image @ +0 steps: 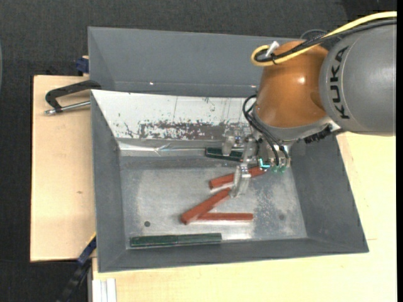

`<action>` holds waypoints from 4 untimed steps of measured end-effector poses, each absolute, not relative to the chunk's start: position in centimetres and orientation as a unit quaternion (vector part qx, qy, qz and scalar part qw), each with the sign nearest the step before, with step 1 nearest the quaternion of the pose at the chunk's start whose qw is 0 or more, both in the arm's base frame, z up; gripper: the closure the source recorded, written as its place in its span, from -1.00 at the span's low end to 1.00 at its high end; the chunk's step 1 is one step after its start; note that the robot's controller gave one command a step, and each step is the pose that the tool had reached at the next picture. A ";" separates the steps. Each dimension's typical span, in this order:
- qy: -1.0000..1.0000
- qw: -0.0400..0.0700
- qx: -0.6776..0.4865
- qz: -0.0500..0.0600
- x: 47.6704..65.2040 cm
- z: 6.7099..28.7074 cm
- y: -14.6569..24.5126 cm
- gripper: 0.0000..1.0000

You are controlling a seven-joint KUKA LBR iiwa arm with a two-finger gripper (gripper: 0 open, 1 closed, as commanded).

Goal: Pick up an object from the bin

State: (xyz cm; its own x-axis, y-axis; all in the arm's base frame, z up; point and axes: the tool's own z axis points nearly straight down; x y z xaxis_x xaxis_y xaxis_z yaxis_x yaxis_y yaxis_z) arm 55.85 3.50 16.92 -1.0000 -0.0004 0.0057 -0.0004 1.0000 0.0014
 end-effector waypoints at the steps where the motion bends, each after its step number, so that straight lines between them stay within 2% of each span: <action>1: -1.000 -0.001 0.000 -0.001 56.0 17.3 3.5 -1.00; 2: -1.000 -0.004 -0.011 -0.001 55.8 12.2 2.3 -1.00; 3: -0.997 -0.003 -0.082 0.000 54.8 7.2 -2.6 1.00; 4: -0.997 -0.003 -0.082 0.000 54.8 7.2 -2.6 1.00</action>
Offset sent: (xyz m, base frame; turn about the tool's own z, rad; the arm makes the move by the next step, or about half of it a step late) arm -0.0059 -0.0248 -0.0992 0.0450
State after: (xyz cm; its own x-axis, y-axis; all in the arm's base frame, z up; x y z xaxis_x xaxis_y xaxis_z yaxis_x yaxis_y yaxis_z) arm 54.75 -2.55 7.19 -0.9867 0.1627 -0.0050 0.1627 0.9867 0.0010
